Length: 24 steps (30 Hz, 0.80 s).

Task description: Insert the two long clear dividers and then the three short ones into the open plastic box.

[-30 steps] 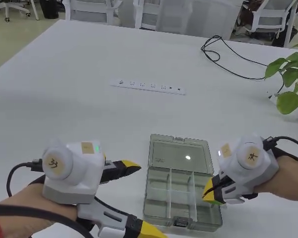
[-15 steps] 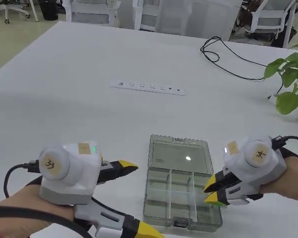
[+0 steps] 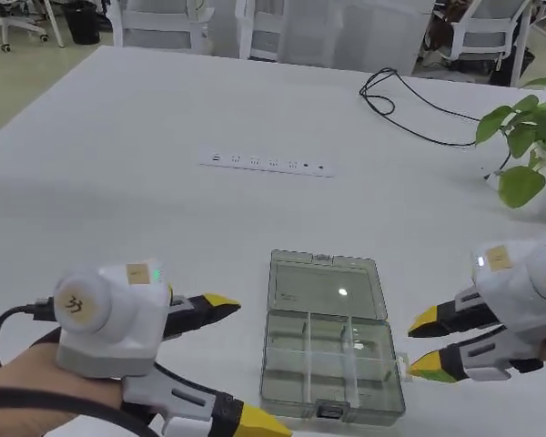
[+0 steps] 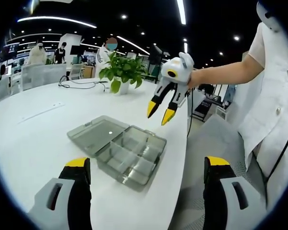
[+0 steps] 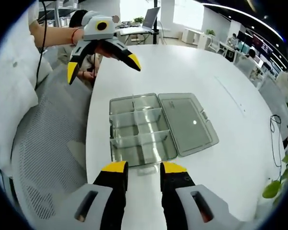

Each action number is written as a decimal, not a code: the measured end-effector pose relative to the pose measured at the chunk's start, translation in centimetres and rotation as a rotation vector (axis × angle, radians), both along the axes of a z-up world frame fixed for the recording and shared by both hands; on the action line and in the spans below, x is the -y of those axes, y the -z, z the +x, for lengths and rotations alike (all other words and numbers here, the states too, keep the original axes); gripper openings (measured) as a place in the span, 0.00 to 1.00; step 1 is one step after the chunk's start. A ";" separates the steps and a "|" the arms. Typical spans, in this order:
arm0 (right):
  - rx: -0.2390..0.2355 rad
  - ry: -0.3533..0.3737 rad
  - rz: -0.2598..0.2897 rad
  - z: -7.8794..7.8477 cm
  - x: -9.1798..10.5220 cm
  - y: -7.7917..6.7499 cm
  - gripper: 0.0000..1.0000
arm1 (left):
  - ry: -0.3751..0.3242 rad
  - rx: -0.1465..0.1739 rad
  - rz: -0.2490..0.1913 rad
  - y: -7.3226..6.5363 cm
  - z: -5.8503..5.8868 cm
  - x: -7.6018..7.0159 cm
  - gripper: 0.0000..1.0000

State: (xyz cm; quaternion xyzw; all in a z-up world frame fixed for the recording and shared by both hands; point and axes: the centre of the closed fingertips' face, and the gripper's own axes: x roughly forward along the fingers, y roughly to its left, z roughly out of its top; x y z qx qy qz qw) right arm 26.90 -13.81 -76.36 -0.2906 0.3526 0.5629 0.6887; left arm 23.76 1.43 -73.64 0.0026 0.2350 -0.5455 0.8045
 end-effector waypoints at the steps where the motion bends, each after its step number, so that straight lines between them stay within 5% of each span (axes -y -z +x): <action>1: 0.002 0.007 0.005 0.0 0.2 -0.1 0.29 | 0.000 0.002 0.003 0.0 0.0 -0.1 1.00; 13: 0.005 0.112 0.091 -1.7 1.4 -1.3 0.47 | -0.022 0.010 0.032 0.2 0.0 -1.2 1.00; 24: 0.009 0.184 0.142 -2.5 3.5 0.0 0.68 | -0.030 0.021 0.081 1.2 0.0 -2.2 1.00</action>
